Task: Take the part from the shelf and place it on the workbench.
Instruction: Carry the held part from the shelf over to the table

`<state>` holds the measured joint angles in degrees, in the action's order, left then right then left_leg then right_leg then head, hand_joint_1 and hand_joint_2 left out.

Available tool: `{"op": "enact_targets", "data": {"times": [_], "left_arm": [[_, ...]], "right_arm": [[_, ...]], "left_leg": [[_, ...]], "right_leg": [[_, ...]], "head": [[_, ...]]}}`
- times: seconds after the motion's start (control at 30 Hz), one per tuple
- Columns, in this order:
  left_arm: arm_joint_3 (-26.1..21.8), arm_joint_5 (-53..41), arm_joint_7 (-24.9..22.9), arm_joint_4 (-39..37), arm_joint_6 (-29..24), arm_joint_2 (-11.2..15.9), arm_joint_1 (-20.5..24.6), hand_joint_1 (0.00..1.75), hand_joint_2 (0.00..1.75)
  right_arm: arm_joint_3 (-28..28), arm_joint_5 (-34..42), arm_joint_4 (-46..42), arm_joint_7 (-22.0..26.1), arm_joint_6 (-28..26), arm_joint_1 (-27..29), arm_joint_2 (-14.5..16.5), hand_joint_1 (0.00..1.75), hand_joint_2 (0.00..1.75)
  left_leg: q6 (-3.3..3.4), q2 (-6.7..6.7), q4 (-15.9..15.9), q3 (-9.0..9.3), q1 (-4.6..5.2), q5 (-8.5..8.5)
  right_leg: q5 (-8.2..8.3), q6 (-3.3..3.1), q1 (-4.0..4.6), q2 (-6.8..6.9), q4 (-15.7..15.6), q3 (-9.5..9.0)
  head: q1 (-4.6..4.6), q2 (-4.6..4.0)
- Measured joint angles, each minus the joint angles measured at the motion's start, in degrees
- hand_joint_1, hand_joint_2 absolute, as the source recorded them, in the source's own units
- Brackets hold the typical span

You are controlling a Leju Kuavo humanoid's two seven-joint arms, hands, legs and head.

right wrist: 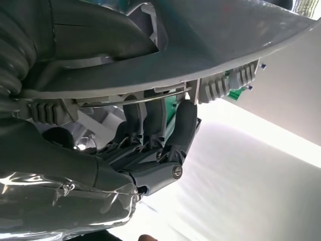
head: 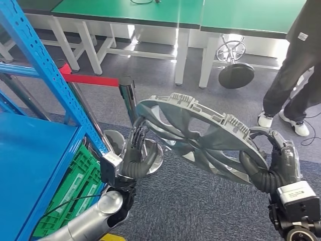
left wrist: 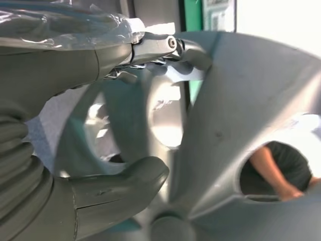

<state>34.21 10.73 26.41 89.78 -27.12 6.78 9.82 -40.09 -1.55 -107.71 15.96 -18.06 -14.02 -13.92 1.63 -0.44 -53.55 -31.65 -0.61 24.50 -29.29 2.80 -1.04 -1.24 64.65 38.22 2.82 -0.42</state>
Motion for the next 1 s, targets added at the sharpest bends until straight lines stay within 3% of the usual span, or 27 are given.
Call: {"op": "enact_targets", "data": {"times": [0.07, 0.1, 0.13, 0.2, 0.27, 0.3, 0.37, 0.43, 0.5, 0.57, 0.6, 0.63, 0.67, 0.73, 0.8, 0.87, 0.9, 0.93, 1.0], "left_arm": [[0.0, 0.01, -0.25, 0.03, 0.02, 0.13, 0.05, 0.0, 1.75], [0.0, 0.02, -0.25, 0.03, 0.02, 0.17, 0.07, 0.0, 1.75], [0.0, 0.02, -0.25, 0.03, 0.02, 0.18, 0.1, 0.0, 1.75], [0.0, 0.01, -0.25, 0.09, 0.02, 0.2, 0.22, 0.0, 1.75], [0.0, 0.0, -0.27, 0.21, 0.03, 0.24, 0.42, 0.0, 1.75], [0.0, -0.02, -0.3, 0.26, 0.03, 0.27, 0.5, 0.0, 1.75], [0.0, -0.02, -0.34, 0.33, 0.03, 0.34, 0.6, 0.0, 1.75], [0.0, -0.03, -0.36, 0.41, 0.02, 0.44, 0.75, 0.0, 1.75], [0.0, -0.03, -0.4, 0.51, 0.02, 0.62, 0.84, 0.0, 1.75], [0.0, 0.0, -0.69, 0.56, 0.01, 0.89, 0.81, 0.0, 1.75], [0.0, 0.02, -0.89, 0.57, 0.0, 1.04, 0.81, 0.0, 1.75], [0.0, 0.04, -1.07, 0.58, 0.0, 1.17, 0.85, 0.0, 1.75], [0.0, 0.07, -1.19, 0.61, 0.0, 1.27, 0.94, 0.0, 1.75], [0.0, 0.1, -1.23, 0.7, 0.0, 1.44, 1.25, 0.0, 1.75], [0.0, 0.19, -1.21, 0.79, -0.01, 1.54, 1.57, 0.0, 1.75], [0.0, 0.42, -1.18, 0.82, -0.07, 1.55, 1.81, 0.0, 1.75], [0.0, 0.55, -1.16, 0.83, -0.11, 1.52, 1.94, 0.0, 1.75], [0.0, 0.63, -1.09, 0.86, -0.14, 1.46, 2.08, 0.0, 1.75], [0.0, 1.12, -0.8, 0.92, 0.06, 1.38, 2.23, 0.0, 1.75]], "right_arm": [[-0.06, 0.11, 0.34, 0.29, 0.28, -0.06, 0.03, 1.75, 1.75], [-0.08, 0.15, 0.49, 0.39, 0.34, -0.05, 0.05, 1.75, 1.75], [-0.08, 0.17, 0.6, 0.45, 0.36, -0.06, 0.07, 1.75, 1.75], [-0.05, 0.17, 0.72, 0.52, 0.38, -0.12, 0.07, 1.75, 1.75], [-0.07, 0.17, 0.8, 0.53, 0.44, -0.24, 0.09, 1.75, 1.75], [-0.08, 0.17, 0.85, 0.54, 0.46, -0.29, 0.11, 1.75, 1.75], [-0.07, 0.17, 0.92, 0.55, 0.47, -0.33, 0.15, 1.75, 1.75], [-0.03, 0.17, 0.97, 0.57, 0.46, -0.46, 0.23, 1.75, 1.75], [-0.04, 0.17, 1.04, 0.57, 0.45, -0.59, 0.31, 1.75, 1.75], [-0.07, 0.15, 1.14, 0.52, 0.41, -0.56, 0.33, 1.75, 1.75], [-0.07, 0.09, 1.18, 0.5, 0.36, -0.48, 0.33, 1.75, 1.75], [-0.06, 0.04, 1.2, 0.49, 0.29, -0.4, 0.33, 1.75, 1.75], [-0.05, -0.02, 1.2, 0.48, 0.2, -0.34, 0.33, 1.75, 1.75], [-0.02, -0.09, 1.19, 0.5, -0.08, -0.31, 0.33, 1.75, 1.75], [0.02, -0.24, 1.17, 0.51, -0.38, -0.28, 0.34, 1.75, 1.75], [0.05, -0.59, 1.16, 0.5, -0.64, -0.15, 0.34, 1.75, 1.75], [0.13, -0.79, 1.14, 0.46, -0.78, -0.03, 0.34, 1.75, 1.75], [0.21, -1.0, 1.1, 0.38, -0.9, 0.01, 0.33, 1.75, 1.75], [0.39, -1.41, 1.05, 0.04, -1.07, 0.08, 0.33, 1.75, 1.75]], "left_leg": [[0.07, 1.51, -0.03, 0.03, 0.08, 0.1], [0.05, 2.2, -0.05, 0.09, 0.09, 0.18], [-0.03, 2.82, -0.09, 0.19, 0.08, 0.3], [-0.42, 3.84, -0.28, 0.5, 0.18, 0.68], [-0.9, 4.69, -0.69, 0.54, 0.53, 0.98], [-1.12, 5.16, -0.79, 0.5, 0.73, 1.02], [-1.63, 6.01, -0.94, 0.52, 0.75, 1.23], [-2.27, 4.43, -2.95, -0.19, 0.45, 2.89], [-2.71, 1.71, -9.69, -3.26, 0.21, 6.55], [-2.84, 0.86, -17.32, -7.13, 0.19, 9.36], [-2.77, 0.81, -18.71, -7.98, 0.2, 9.25], [-2.58, 0.71, -17.7, -7.67, 0.21, 8.01], [-2.27, 0.31, -14.55, -6.28, 0.23, 5.92], [-1.44, -2.18, -6.08, -2.48, 0.14, 2.02], [-1.04, -3.94, -1.61, -0.54, 0.18, 0.71], [-0.87, -3.1, -1.07, -0.36, 0.24, 0.64], [-0.67, -2.43, -0.75, -0.23, 0.14, 0.48], [-0.43, -1.73, -0.43, -0.08, -0.01, 0.31], [-0.07, -0.26, -0.03, 0.14, -0.14, 0.13]], "right_leg": [[-2.47, 0.36, -0.16, 0.81, 6.96, 2.97], [-2.13, 0.48, -0.2, 0.97, 7.5, 3.07], [-0.71, 0.53, -0.24, 1.23, 5.47, 1.92], [3.01, 0.42, -0.09, 2.97, -3.02, -2.62], [4.61, -0.25, 0.31, 4.56, -8.75, -5.66], [4.45, -0.65, 0.53, 4.66, -9.38, -5.95], [4.68, -1.44, 0.52, 3.43, -9.46, -5.79], [4.99, -2.12, 0.32, 2.29, -9.67, -5.72], [5.25, -2.6, 0.17, 1.2, -9.76, -5.54], [5.41, -2.87, 0.22, -0.12, -9.75, -5.29], [5.48, -2.93, 0.27, -0.85, -9.74, -5.23], [5.54, -2.95, 0.33, -1.6, -9.73, -5.2], [5.6, -2.92, 0.38, -2.34, -9.73, -5.22], [5.74, -2.72, 0.46, -3.71, -9.67, -5.1], [5.99, -2.2, 0.31, -4.92, -9.66, -4.69], [6.32, -1.44, 0.11, -6.13, -9.86, -4.31], [6.19, -1.11, 0.14, -5.91, -9.7, -4.02], [5.48, -0.85, 0.28, -4.84, -8.71, -3.43], [2.23, -0.48, 0.39, -1.44, -3.03, -0.82]], "head": [[-0.18, 0.0], [-0.19, 0.0], [-0.2, 0.0], [-0.25, 0.0], [-0.27, 0.0], [-0.17, 0.0], [0.07, 0.0], [0.2, 0.0], [0.49, 0.0], [0.78, 0.0], [0.86, 0.0], [0.91, 0.0], [0.99, 0.0], [1.08, 0.0], [1.02, 0.0], [1.01, 0.0], [1.01, 0.0], [0.81, 0.0], [0.22, 0.0]]}}
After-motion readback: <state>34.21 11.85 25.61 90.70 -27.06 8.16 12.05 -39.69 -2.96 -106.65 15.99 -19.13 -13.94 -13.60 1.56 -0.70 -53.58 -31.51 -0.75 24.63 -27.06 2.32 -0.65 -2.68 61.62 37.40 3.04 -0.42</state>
